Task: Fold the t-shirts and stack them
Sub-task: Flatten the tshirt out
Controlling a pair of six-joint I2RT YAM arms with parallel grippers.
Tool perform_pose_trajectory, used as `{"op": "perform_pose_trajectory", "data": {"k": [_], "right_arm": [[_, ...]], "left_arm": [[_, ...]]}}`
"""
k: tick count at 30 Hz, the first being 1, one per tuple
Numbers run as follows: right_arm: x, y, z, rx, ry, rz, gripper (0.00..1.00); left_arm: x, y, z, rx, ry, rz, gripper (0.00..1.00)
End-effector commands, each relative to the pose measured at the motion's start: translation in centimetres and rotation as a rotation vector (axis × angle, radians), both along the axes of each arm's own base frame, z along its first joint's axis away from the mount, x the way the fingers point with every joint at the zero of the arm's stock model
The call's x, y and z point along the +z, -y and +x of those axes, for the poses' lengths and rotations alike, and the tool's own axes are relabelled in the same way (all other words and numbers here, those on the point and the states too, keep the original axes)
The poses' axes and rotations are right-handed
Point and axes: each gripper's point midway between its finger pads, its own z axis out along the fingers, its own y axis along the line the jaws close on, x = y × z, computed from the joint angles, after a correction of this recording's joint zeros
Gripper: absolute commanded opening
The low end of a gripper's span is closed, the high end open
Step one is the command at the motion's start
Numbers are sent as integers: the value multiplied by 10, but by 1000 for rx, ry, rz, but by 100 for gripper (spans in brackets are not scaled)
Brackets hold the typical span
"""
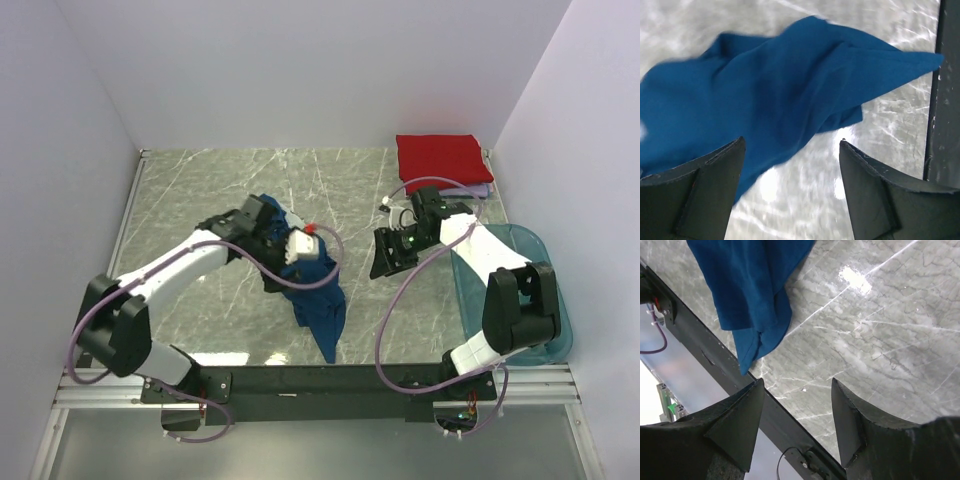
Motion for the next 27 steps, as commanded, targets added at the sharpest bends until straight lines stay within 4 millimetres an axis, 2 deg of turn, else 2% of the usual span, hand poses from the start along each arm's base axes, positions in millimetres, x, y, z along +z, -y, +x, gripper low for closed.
{"op": "perform_pose_trajectory", "data": {"k": [1, 5, 10, 13, 15, 16, 17, 18, 19, 20, 22, 23, 24, 25, 26, 27], "right_arm": [[7, 5, -7, -14, 9, 7, 63], [5, 8, -8, -23, 5, -2, 63], [5, 11, -5, -31, 3, -6, 63], [5, 11, -3, -33, 2, -6, 63], [5, 12, -2, -32, 2, -7, 63], [5, 11, -2, -32, 2, -5, 63], [5, 11, -1, -32, 2, -5, 63], [4, 11, 0, -33, 4, -4, 63], [4, 11, 1, -34, 6, -2, 63], [5, 10, 3, -33, 10, 1, 63], [6, 9, 7, -31, 12, 5, 63], [9, 8, 10, -28, 24, 8, 63], [10, 7, 13, -25, 31, 10, 63], [11, 6, 16, -23, 35, 14, 63], [14, 4, 21, -24, 48, 20, 63], [13, 1, 25, -23, 49, 27, 64]], "left_arm": [[-3, 31, -3, -170, 118, -33, 80], [-18, 64, -15, -258, 158, -38, 79], [-37, 82, -18, -296, 165, -28, 73], [-48, 84, -25, -351, 142, -1, 62], [-56, 81, -29, -381, 122, 21, 51], [-57, 80, -31, -387, 112, 26, 44], [-57, 80, -32, -394, 105, 29, 29], [-52, 80, -35, -396, 84, 26, 21], [-44, 79, -33, -377, 69, 11, 8], [-35, 78, -30, -355, 45, -13, 5], [4, 79, -22, -284, -45, -121, 1], [19, 64, 3, -193, -64, -153, 1], [44, 60, 19, -126, -92, -196, 1], [58, 40, 43, -46, -120, -244, 1], [75, 35, 66, -1, -119, -274, 1], [80, 25, 79, 55, -150, -286, 1]]}}
